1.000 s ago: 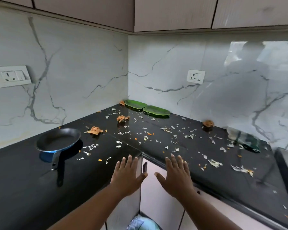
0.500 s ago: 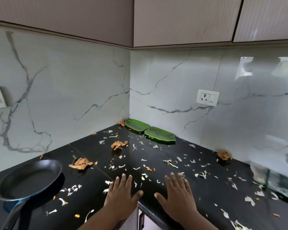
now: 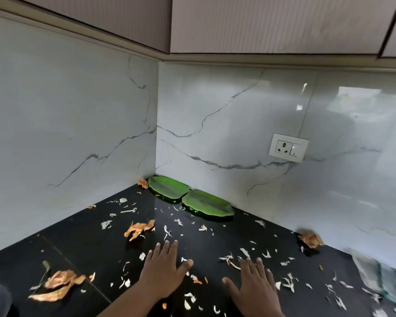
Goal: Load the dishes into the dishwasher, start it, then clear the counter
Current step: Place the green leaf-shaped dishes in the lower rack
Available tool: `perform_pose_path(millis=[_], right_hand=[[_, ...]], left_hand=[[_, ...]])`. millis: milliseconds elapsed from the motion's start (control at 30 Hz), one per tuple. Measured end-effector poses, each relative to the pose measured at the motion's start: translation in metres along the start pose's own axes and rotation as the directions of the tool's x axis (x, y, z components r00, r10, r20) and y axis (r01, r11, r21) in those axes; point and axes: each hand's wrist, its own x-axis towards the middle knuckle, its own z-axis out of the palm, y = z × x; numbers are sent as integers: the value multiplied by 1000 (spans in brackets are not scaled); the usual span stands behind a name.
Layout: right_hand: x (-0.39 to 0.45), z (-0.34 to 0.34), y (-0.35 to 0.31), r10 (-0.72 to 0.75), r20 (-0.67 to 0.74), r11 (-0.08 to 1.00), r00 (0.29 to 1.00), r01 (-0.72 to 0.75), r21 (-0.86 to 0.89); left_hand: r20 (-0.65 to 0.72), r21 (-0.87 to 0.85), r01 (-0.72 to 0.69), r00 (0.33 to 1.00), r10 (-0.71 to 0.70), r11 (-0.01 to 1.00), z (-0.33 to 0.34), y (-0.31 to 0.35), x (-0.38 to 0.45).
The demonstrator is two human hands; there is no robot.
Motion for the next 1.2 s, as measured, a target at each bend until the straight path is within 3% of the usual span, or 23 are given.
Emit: perform_pose_path(millis=[300, 467, 567, 667, 700, 767, 833, 900, 1000, 1133, 1200], right_hand=[[108, 13, -20, -37, 40, 991, 998, 32, 126], [176, 31, -38, -52, 98, 942, 994, 16, 335], [213, 40, -52, -20, 103, 821, 994, -43, 569], [245, 47, -67, 154, 115, 575, 981, -183, 797], [255, 51, -72, 255, 149, 427, 955, -250, 869], [278, 57, -79, 440, 295, 13, 848, -334, 942], [296, 61, -77, 500, 488, -337, 716, -359, 871], [308, 61, -69, 464, 571, -428, 678, -393, 814], [319, 57, -69, 357, 607, -489, 710, -412, 769], [318, 44, -74, 315, 659, -646, 683, -355, 676], [310, 39, -66, 271, 670, -696, 691, -340, 633]], left_hand=[[-20, -1, 73, 997, -73, 997, -3, 8, 95], [-28, -5, 136, 990, -136, 991, -2, 5, 154], [-93, -70, 236, 966, -241, 969, -6, 4, 195], [-43, -407, 412, 883, -467, 816, -10, -3, 252], [10, -542, 456, 843, -537, 706, -10, -7, 272], [149, -771, 480, 775, -615, 419, -7, -14, 307], [281, -871, 465, 738, -613, 160, -4, -15, 330], [347, -893, 449, 729, -590, 29, 0, -14, 347], [372, -906, 420, 726, -578, -54, 0, -11, 365], [376, -917, 384, 748, -548, -105, -5, -17, 374], [314, -938, 341, 745, -588, -67, -18, -15, 364]])
